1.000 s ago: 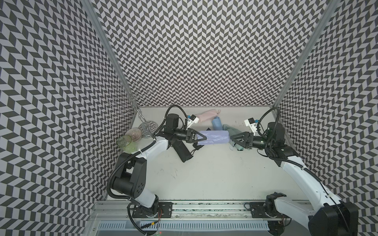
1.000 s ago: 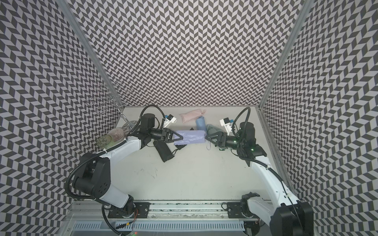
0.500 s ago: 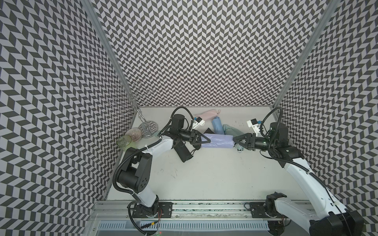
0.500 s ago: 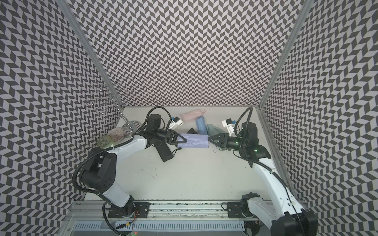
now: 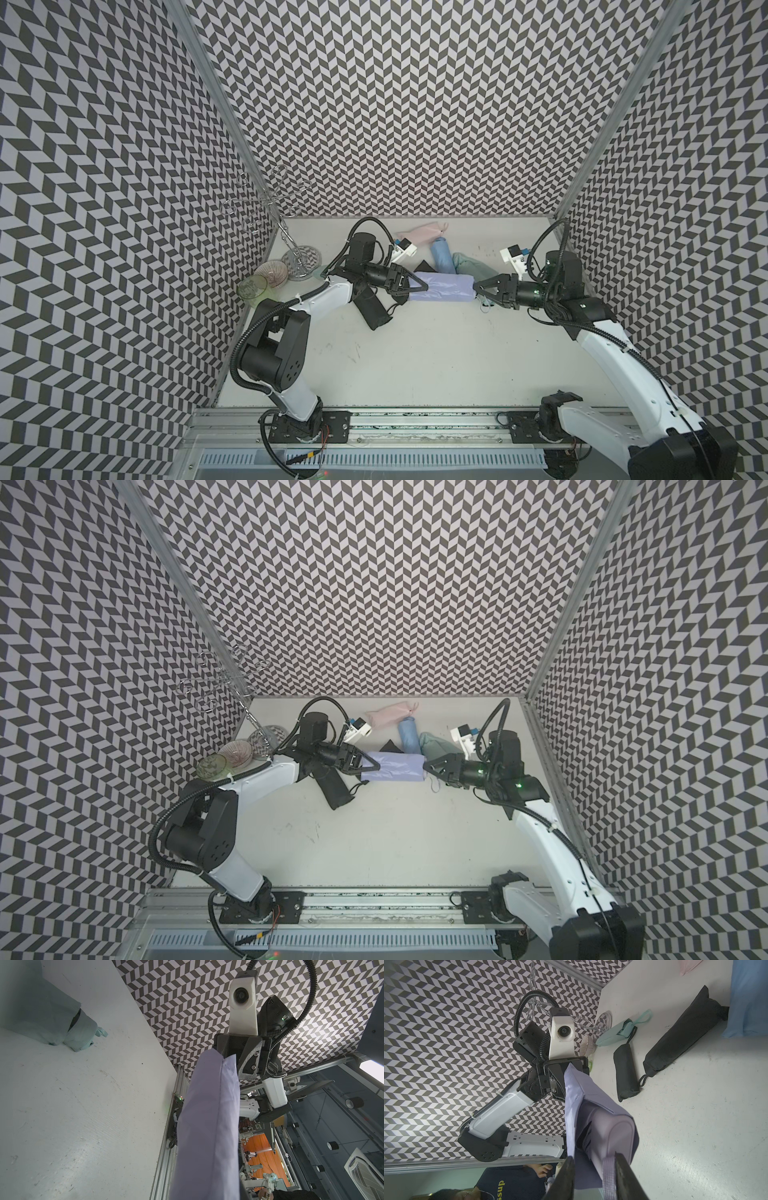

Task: Take umbrellas out of sleeves
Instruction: Take out the umbrella from the umbrella sleeve.

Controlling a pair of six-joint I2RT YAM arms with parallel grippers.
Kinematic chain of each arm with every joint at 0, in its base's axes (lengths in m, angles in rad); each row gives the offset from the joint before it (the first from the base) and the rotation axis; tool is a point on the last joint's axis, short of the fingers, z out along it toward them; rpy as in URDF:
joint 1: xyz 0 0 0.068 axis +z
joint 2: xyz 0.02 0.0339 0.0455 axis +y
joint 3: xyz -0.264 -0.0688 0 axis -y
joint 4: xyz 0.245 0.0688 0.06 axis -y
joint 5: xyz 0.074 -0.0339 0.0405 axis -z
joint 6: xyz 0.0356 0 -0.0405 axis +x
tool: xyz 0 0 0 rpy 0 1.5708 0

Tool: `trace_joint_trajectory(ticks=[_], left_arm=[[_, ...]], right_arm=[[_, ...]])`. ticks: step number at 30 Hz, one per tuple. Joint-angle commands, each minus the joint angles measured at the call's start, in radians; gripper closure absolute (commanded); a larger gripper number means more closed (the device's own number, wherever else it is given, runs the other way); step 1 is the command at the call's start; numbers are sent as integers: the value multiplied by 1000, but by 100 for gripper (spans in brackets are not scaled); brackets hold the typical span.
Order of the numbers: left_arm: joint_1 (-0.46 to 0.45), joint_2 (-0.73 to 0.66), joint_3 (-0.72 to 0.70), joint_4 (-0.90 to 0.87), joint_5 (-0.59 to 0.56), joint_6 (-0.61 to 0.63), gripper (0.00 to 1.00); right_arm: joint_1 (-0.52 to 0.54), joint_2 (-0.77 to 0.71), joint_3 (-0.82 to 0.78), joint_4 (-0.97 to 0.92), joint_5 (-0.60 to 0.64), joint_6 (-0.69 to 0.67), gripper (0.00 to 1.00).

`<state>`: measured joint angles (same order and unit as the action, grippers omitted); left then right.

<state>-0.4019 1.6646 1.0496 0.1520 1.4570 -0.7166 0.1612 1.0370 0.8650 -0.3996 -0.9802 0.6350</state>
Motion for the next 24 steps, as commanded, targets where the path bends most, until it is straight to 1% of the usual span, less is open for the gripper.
trace_joint_trajectory(ticks=[1,3,6,8,16,24], left_arm=[[-7,-1,46,29,43,4,100],[-5,-3,47,29,43,4,100],[-2,-8,44,27,42,5,100],[2,-14,41,29,41,5,100],[8,-27,35,29,37,1,100],[-5,-31,25,27,36,3,100]], right_arm=[[-1,9,6,24,-11,-16,71],[0,11,-1,21,-11,-14,71],[-2,9,-9,7,-1,-28,67],[-1,6,-12,-2,2,-37,67],[-2,-2,-27,-12,-9,-46,71],[-2,-4,-22,30,-44,-30,73]])
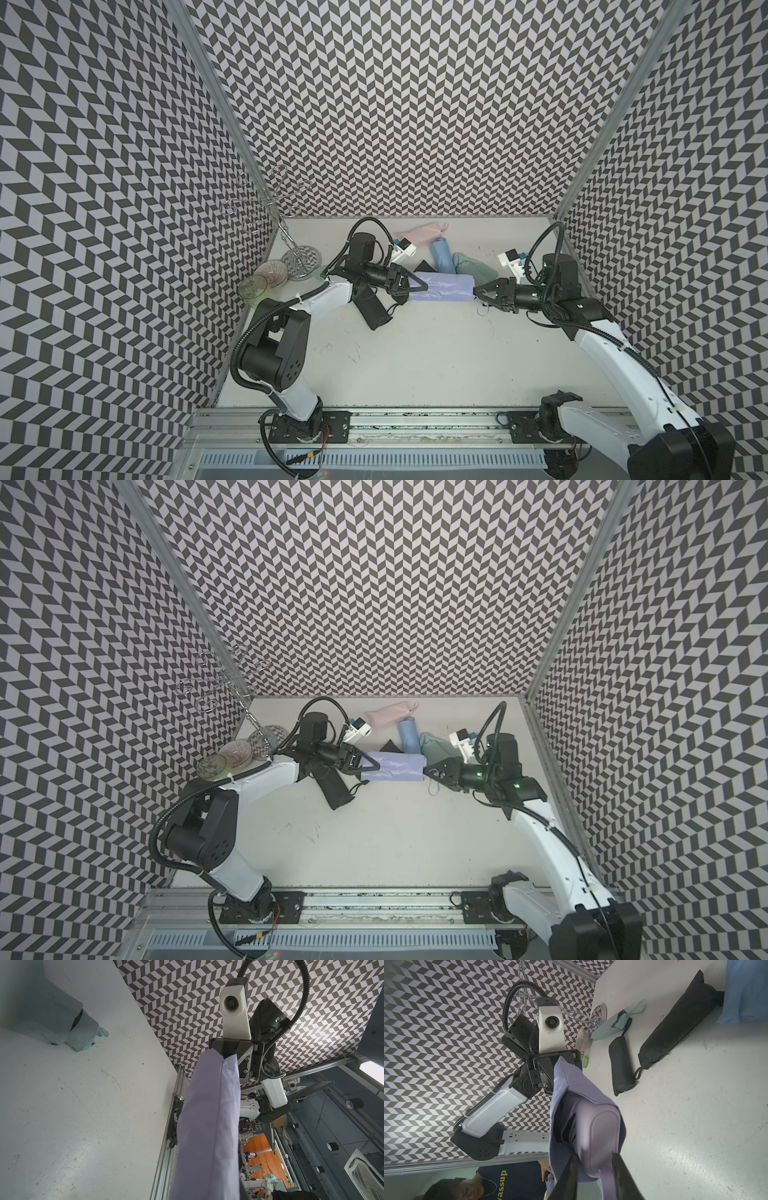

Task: Take umbrellas out of sleeves
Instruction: Take out the umbrella from the umbrella sleeve.

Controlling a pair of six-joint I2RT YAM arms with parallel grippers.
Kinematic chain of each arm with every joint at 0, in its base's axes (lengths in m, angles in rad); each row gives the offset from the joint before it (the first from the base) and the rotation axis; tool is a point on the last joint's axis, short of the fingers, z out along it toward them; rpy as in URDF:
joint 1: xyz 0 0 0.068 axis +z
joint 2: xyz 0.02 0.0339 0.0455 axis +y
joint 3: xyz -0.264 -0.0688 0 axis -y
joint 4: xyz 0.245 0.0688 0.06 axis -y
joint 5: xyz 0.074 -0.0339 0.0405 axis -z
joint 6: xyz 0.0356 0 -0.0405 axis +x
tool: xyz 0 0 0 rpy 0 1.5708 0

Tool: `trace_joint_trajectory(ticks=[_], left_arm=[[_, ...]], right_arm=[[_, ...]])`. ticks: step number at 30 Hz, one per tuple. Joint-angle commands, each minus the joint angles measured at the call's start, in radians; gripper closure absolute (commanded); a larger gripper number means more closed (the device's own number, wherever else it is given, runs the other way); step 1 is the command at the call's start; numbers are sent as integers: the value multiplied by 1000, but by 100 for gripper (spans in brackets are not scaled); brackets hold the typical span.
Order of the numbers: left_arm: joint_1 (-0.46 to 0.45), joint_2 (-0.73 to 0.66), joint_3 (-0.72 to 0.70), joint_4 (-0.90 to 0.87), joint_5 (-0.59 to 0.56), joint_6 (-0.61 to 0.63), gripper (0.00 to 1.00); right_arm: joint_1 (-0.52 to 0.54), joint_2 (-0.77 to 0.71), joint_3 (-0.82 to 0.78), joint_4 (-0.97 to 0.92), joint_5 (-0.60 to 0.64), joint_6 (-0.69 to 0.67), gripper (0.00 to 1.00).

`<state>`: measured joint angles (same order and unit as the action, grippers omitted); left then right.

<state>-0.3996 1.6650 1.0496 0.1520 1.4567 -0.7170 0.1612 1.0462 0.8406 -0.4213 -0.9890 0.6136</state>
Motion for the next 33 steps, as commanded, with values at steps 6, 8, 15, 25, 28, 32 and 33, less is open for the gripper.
trace_joint_trajectory(ticks=[6,8,15,25,28,32,33], left_arm=[[-14,-26,20,25,35,7,100],[-16,-25,25,22,36,9,100],[-25,-17,33,8,38,20,100],[-29,-18,43,-5,41,29,100],[-29,-19,40,-8,41,32,100],[-27,-22,38,-9,40,34,100],[-26,-23,37,-9,41,34,100]], right_arm=[[6,-11,10,99,-93,22,74],[6,-10,-3,121,-106,41,74],[16,-3,-23,175,-138,81,74],[21,18,-34,165,-130,71,70],[21,27,-29,150,-121,60,71],[24,41,-20,121,-118,31,71],[23,41,-18,112,-109,27,71]])
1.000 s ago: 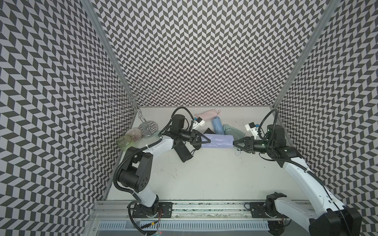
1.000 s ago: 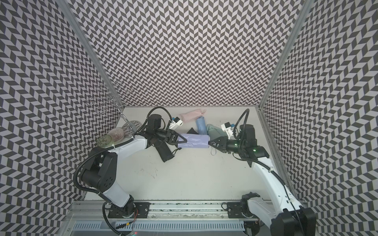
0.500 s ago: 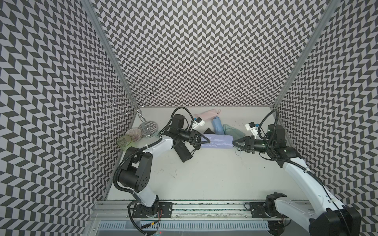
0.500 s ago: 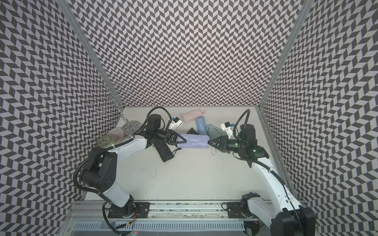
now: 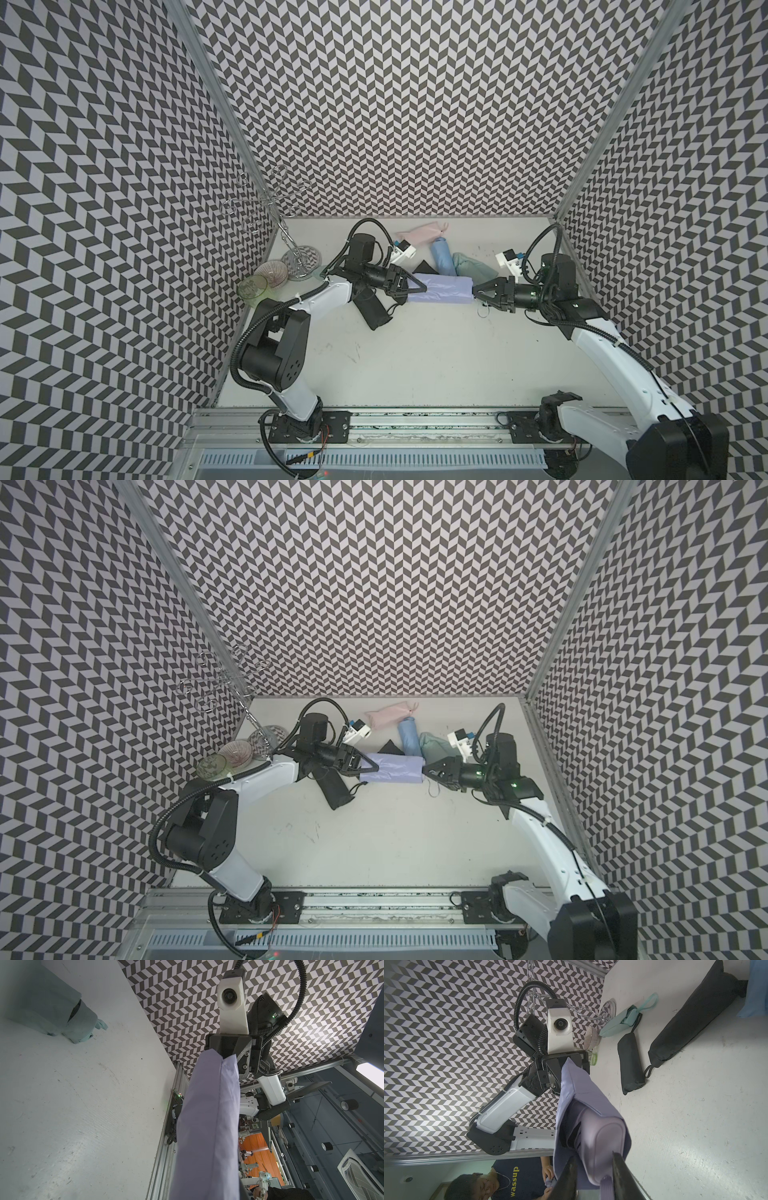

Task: Take umbrellas out of sleeves
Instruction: Take out the umbrella from the umbrella sleeve.

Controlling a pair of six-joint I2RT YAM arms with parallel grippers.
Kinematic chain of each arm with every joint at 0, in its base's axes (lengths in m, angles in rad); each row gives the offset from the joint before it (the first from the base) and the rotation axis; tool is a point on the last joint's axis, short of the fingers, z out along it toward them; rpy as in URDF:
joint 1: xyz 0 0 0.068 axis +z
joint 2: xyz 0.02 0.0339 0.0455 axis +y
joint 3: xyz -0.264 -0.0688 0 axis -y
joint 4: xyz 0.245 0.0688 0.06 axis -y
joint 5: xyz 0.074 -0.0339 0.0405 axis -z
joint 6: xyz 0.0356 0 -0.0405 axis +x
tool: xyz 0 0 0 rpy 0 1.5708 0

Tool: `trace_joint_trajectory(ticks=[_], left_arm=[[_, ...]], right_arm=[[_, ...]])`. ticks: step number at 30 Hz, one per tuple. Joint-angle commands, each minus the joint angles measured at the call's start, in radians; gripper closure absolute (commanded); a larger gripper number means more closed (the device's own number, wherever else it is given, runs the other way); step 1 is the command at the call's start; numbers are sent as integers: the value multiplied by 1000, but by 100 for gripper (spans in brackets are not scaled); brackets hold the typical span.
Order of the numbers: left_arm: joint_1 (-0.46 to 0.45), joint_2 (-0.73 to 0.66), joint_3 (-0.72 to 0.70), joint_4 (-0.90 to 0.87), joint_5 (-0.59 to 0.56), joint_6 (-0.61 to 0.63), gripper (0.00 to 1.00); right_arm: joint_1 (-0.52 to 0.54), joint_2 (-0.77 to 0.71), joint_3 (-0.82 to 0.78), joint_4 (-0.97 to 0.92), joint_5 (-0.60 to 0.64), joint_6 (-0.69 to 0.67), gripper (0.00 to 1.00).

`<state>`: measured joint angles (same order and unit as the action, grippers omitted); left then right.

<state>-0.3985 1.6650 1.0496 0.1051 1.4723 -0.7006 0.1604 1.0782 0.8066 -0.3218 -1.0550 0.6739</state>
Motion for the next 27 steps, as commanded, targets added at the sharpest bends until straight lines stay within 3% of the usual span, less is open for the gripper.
trace_joint_trajectory(ticks=[1,16,27], left_arm=[[-26,-25,37,38,23,18,100],[-34,-19,38,18,25,34,100],[-29,-30,40,-1,27,48,100]], right_arm=[[23,12,18,3,-39,-40,71],[40,15,27,77,-89,3,70],[39,40,49,-42,-23,-82,66]])
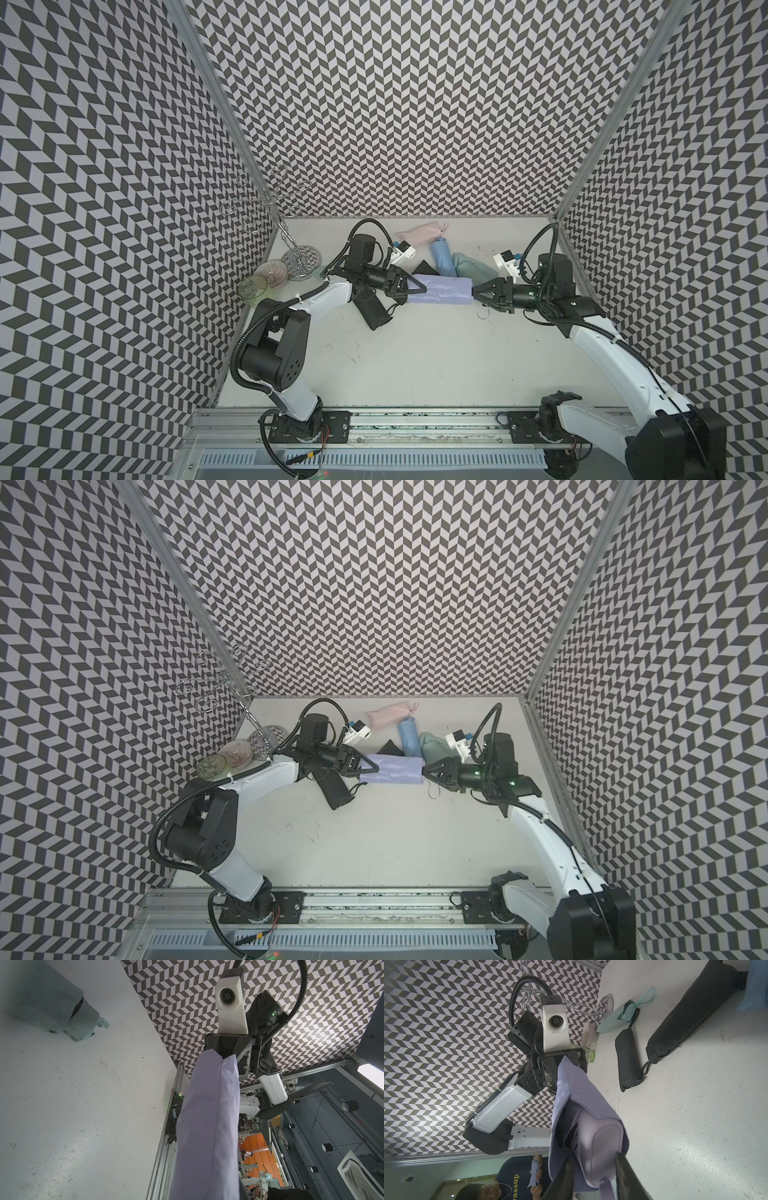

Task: Take umbrellas out of sleeves
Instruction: Take out the umbrella from the umbrella sleeve.

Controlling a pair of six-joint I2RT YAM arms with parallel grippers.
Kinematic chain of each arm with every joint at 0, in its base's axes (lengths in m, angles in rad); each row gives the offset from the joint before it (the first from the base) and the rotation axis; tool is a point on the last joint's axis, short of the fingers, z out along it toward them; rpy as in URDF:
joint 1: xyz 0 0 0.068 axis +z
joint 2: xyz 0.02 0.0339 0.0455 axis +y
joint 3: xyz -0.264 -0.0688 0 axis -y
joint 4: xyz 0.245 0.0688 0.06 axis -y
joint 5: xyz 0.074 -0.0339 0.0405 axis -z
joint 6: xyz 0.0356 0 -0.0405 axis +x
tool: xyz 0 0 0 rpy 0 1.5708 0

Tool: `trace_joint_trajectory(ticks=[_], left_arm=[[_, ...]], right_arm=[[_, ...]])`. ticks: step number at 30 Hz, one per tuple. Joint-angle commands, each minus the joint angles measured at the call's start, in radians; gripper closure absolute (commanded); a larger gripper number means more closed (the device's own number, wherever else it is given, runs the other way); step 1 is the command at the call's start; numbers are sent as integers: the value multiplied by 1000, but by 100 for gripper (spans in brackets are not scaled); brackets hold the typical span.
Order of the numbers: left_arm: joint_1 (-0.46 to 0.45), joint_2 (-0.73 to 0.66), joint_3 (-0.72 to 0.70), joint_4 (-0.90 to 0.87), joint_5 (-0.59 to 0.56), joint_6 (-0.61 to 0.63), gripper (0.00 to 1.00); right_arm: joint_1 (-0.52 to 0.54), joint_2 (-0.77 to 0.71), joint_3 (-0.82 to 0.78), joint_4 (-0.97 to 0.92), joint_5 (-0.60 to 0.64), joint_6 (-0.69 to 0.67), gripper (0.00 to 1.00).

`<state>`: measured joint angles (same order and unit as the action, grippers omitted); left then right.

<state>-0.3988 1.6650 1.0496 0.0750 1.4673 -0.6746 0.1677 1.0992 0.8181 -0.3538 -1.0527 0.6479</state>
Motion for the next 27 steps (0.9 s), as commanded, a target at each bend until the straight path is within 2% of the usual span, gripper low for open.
trace_joint_trajectory(ticks=[1,12,14,15,16,19,24,27], left_arm=[[-26,-32,40,27,31,24,100],[-17,-44,39,3,30,38,100],[-16,-44,40,0,28,40,100],[-17,-44,40,-1,29,40,100],[-15,-45,42,-4,30,42,100],[-14,-46,43,-11,28,47,100],[-11,-47,40,-22,29,58,100],[-4,-47,35,-47,23,81,100]], right_arm=[[32,23,39,-26,-17,-64,66],[26,31,47,-62,-1,-88,69],[26,32,50,-73,5,-90,63],[26,35,59,-98,26,-109,50],[26,39,66,-125,44,-123,47],[24,45,64,-129,32,-131,49],[19,38,76,-116,42,-118,69],[18,31,90,-133,54,-131,70]])
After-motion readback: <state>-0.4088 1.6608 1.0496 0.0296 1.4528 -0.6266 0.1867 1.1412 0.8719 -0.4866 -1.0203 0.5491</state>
